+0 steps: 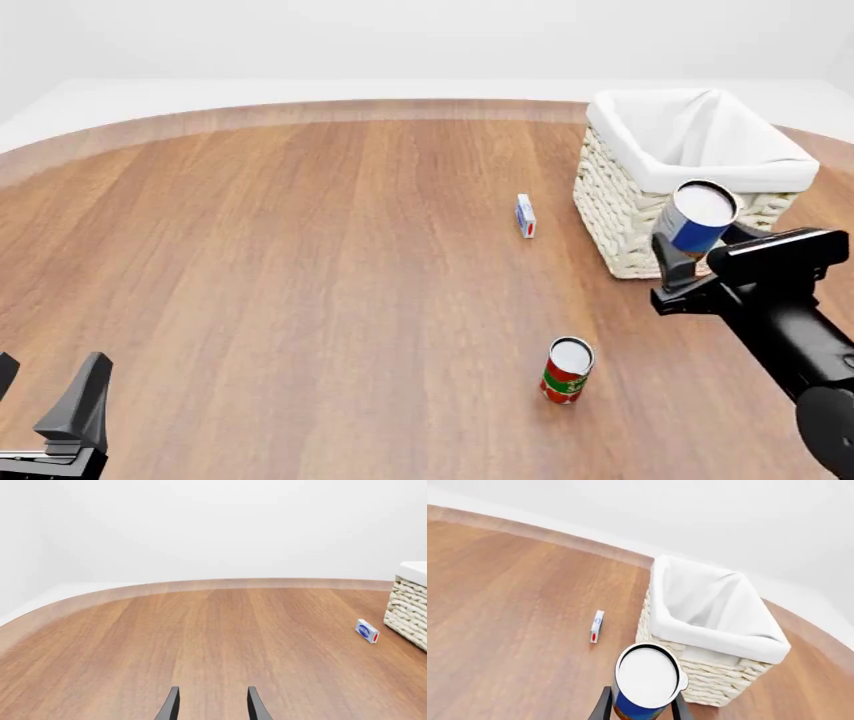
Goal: Pick up the alphabet soup and the cream cheese box, and put them in the basket.
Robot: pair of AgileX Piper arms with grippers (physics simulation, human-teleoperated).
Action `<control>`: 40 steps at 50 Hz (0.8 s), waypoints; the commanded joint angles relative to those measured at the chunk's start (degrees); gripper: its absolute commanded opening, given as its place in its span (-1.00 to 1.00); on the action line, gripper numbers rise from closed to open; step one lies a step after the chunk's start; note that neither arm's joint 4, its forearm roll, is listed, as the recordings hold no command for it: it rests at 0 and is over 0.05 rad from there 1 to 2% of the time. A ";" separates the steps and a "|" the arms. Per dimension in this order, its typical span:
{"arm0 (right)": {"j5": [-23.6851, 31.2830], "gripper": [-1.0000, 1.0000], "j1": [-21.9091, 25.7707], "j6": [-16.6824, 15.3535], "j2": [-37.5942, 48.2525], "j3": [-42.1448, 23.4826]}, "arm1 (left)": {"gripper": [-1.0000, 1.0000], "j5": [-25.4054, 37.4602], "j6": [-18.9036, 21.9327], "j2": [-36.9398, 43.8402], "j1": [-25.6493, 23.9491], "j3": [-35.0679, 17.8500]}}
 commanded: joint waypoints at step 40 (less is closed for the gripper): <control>13.78 -1.00 -1.87 -5.43 4.55 -22.49 | 1.00 0.00 0.00 0.00 0.00 0.00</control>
